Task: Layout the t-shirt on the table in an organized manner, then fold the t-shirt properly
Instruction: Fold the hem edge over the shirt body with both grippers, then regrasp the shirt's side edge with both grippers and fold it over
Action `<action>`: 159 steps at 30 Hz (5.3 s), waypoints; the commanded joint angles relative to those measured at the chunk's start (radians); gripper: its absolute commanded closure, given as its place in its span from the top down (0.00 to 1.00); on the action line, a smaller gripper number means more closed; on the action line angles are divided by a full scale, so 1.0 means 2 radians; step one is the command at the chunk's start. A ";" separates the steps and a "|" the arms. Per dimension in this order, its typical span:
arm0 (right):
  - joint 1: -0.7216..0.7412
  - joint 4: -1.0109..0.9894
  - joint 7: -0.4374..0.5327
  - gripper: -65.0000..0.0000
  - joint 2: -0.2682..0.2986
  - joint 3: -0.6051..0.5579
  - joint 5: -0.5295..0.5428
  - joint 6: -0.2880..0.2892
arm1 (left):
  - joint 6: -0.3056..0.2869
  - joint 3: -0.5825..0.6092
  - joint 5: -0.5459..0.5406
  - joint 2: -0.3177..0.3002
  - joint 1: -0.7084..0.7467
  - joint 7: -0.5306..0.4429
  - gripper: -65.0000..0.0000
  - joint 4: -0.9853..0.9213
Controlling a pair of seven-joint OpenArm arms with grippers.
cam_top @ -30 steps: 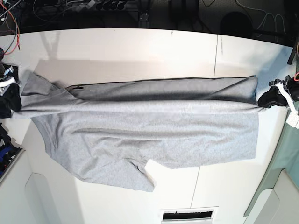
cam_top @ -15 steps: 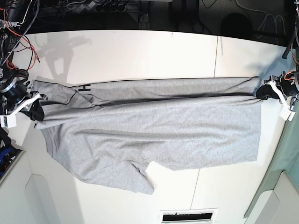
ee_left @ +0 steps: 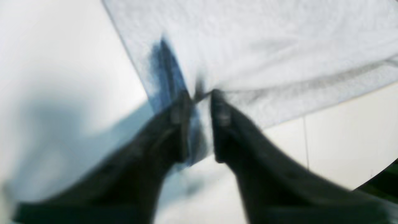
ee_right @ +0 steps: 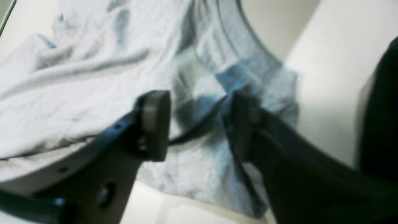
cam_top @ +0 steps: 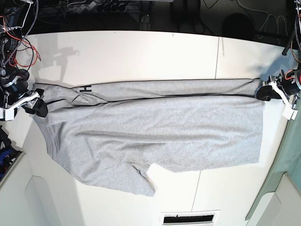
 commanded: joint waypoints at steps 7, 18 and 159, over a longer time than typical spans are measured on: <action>0.009 0.018 -0.042 0.49 0.010 0.070 0.034 -0.002 | -0.001 -0.011 -0.083 -0.014 -0.006 0.077 0.42 0.006; 0.013 -0.047 -0.014 0.62 0.012 0.061 0.015 -0.009 | -0.001 -0.061 -0.062 0.032 -0.001 0.065 0.58 0.005; 0.225 -0.206 0.111 0.00 0.054 -0.134 -0.130 0.002 | -0.001 -0.088 -0.021 0.056 -0.199 0.025 0.00 -0.204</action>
